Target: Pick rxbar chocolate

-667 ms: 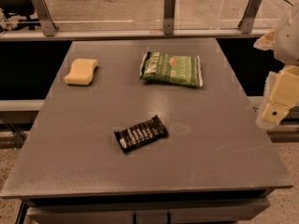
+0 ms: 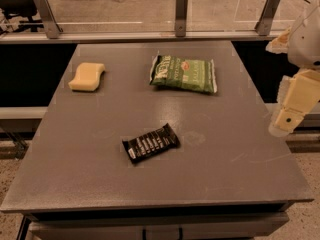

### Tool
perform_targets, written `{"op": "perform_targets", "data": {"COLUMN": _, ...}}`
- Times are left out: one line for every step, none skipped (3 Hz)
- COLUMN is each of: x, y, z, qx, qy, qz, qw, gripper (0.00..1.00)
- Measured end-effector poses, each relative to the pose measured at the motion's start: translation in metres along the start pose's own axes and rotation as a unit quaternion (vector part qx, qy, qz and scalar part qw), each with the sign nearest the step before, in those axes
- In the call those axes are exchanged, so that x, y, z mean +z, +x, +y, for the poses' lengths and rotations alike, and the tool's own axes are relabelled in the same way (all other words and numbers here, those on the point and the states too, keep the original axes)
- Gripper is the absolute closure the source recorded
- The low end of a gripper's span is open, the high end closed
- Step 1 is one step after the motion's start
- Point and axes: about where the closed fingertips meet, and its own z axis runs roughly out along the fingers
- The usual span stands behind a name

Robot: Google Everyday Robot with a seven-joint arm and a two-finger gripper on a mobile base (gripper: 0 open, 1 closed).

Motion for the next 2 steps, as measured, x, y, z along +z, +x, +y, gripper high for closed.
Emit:
{"op": "perform_targets", "data": {"x": 0.03, "y": -0.043, "z": 0.0, "qx": -0.052, "qy": -0.027, "qz": -0.01, "qw": 0.9983, "gripper": 0.0}}
{"op": "perform_targets", "data": {"x": 0.078, "y": -0.099, "z": 0.011, "qx": -0.111, "qy": -0.059, "qz": -0.015, "qw": 0.992, "gripper": 0.0}}
